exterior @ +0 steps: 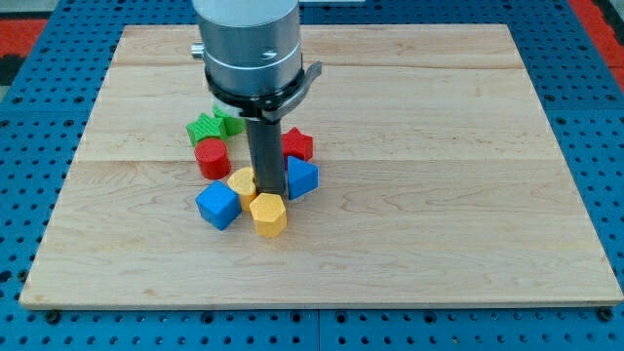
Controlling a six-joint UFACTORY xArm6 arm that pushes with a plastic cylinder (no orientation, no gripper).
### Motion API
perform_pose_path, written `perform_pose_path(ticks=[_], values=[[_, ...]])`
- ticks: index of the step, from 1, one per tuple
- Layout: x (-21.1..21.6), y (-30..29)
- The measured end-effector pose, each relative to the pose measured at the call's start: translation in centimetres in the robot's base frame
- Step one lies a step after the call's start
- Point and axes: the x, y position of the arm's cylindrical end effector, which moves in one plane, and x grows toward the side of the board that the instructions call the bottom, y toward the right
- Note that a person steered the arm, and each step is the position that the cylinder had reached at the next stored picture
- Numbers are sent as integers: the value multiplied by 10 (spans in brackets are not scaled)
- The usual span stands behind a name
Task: Move the yellow heart to the top left side of the blue cube
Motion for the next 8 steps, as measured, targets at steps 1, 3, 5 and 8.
perform_pose_path(ticks=[1,3,5,8], values=[[-15,-4],[-22,-20],[-24,-86],[-7,-48]])
